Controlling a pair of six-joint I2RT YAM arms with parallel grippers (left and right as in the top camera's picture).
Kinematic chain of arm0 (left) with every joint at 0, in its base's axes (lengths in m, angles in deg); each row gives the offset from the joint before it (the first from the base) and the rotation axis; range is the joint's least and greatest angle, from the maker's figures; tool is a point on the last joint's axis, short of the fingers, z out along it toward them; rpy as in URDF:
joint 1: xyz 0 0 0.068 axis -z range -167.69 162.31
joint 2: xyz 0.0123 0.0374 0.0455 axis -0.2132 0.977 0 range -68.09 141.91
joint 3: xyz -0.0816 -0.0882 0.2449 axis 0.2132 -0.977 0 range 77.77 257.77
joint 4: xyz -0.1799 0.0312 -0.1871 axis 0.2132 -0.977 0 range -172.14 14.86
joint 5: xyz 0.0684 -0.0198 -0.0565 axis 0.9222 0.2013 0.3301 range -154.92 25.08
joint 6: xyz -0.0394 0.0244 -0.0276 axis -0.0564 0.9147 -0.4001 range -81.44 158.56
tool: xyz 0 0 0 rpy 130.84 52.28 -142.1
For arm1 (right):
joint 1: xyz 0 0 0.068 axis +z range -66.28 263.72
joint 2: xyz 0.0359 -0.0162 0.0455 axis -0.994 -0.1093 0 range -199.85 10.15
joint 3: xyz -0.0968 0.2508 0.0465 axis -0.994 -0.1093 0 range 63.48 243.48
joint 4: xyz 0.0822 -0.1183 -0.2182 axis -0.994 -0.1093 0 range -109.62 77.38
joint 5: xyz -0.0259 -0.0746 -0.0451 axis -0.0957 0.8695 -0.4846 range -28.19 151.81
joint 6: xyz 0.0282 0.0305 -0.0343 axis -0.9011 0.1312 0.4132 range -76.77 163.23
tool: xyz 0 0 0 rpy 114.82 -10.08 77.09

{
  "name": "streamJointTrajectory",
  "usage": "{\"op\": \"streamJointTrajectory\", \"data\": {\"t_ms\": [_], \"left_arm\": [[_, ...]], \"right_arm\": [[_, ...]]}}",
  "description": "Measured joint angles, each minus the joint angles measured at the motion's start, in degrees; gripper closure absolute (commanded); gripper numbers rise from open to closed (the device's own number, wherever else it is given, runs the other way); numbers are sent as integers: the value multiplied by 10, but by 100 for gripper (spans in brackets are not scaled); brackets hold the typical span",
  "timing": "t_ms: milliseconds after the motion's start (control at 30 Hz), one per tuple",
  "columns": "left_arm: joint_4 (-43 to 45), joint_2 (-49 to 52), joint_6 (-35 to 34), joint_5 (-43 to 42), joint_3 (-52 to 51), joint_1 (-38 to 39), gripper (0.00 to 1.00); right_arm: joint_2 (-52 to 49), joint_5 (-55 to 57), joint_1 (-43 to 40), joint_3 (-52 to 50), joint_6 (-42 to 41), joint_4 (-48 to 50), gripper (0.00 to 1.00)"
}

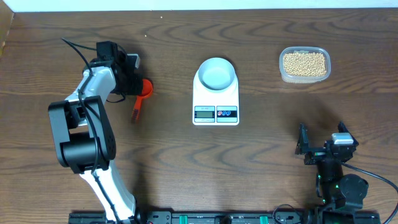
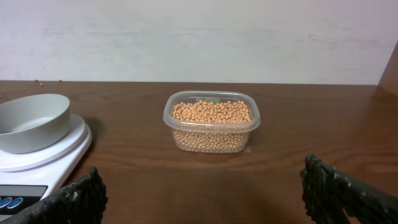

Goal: Scoop item into bowl and weigh 50g on scale
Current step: 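Lower the left gripper and grasp the red scoop's rim, then lift the red scoop and carry it toward the scale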

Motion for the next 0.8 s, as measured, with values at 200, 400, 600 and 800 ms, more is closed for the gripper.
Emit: {"op": "streamJointTrajectory", "data": {"t_ms": [200, 400, 600, 800], "left_arm": [[14, 0, -35, -1, -4, -1, 93], [18, -2, -106, -1, -4, -1, 93], [7, -47, -215, 0, -10, -1, 93], [-43, -185, -352, -1, -11, -1, 93]], "right_arm": [[0, 0, 0, 0, 0, 0, 1], [0, 0, 0, 0, 0, 0, 1], [0, 0, 0, 0, 0, 0, 1], [0, 0, 0, 0, 0, 0, 1]]}}
